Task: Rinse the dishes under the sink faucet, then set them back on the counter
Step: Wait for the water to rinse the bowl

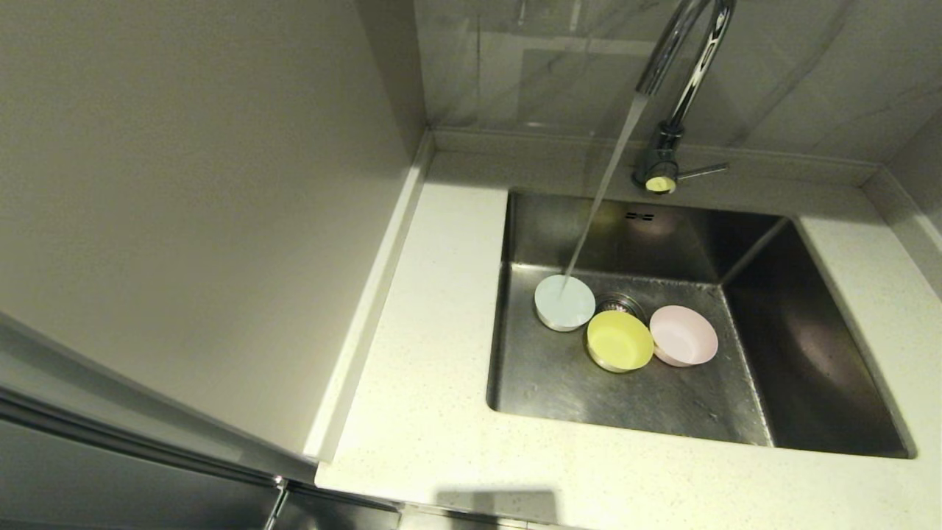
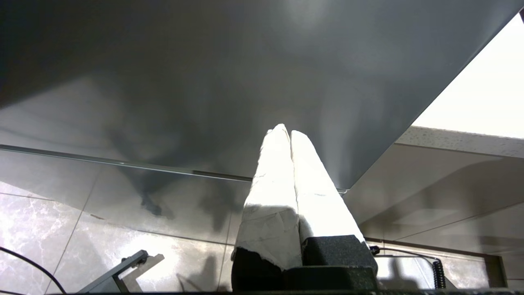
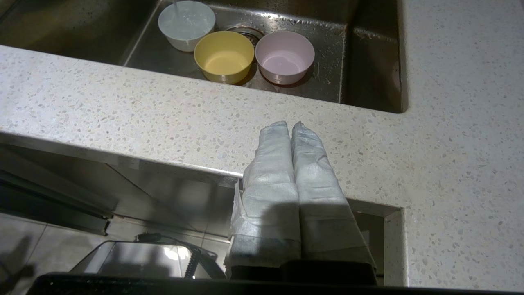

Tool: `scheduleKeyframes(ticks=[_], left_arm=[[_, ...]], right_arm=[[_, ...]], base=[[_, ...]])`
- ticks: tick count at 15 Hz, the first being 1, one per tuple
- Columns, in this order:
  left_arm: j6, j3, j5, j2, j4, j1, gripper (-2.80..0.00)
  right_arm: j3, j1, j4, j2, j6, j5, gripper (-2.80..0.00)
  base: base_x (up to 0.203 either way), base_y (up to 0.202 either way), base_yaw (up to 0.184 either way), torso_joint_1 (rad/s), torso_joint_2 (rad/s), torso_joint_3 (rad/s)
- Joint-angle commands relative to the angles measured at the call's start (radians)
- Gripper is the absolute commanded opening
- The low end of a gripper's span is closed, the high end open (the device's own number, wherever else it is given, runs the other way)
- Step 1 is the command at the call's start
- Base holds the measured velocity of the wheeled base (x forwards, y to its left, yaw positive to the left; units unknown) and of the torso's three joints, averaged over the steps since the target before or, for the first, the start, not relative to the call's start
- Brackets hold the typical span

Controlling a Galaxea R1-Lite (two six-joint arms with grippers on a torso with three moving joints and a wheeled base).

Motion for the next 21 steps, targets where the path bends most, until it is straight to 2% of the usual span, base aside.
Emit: scheduleKeyframes(ticks=[1, 21], left_arm=[[-0.001, 0.0, 0.0, -0.002, 0.0, 0.0, -2.8], [-0.001, 0.0, 0.0, -0.002, 0.0, 0.0, -2.8]], right_arm=[[-0.001, 0.0, 0.0, 0.003, 0.0, 0.0, -2.8], [0.001, 0.0, 0.0, 0.004, 0.0, 0.0, -2.8]], base=[[0.0, 0.0, 0.0, 0.0, 0.0, 0.0], [0.0, 0.0, 0.0, 0.0, 0.0, 0.0]])
